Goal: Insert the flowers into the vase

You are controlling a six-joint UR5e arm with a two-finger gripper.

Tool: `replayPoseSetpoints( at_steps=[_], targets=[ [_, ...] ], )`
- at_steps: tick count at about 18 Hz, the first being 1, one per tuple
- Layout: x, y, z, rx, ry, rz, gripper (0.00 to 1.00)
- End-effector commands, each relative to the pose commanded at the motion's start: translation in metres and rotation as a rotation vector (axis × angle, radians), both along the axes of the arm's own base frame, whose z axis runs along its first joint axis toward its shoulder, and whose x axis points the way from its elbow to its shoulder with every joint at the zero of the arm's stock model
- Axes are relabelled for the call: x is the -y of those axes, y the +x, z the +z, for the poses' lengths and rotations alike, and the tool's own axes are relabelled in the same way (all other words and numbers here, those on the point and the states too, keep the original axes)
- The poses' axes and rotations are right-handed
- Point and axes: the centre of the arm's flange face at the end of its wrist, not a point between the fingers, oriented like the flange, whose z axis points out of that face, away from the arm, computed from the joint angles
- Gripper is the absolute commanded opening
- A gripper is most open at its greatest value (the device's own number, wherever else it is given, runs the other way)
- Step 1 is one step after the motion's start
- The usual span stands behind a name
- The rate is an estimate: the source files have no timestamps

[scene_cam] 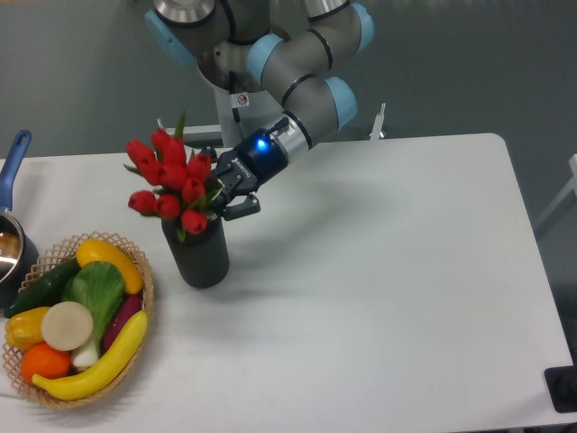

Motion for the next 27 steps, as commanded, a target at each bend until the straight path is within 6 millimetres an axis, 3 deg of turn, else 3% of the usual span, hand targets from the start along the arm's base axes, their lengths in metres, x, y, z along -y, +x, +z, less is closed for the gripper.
replayPoseSetpoints(
  at_steps=[2, 4, 8, 19, 27],
  targets=[
    [0.001, 0.0, 0.0, 0.001, -0.001, 0.002, 0.74],
    [0.001, 0.0, -0.001, 0.01, -0.005, 0.002, 0.88],
    [0.003, 0.0, -0.002, 0.014, -0.005, 0.007, 0.99],
    [0.012, -0.006, 0.002, 0.008, -0.002, 0.035, 1.0],
    [0.048, -0.022, 0.012, -0.011, 0.013, 0.143, 1.0]
  ],
)
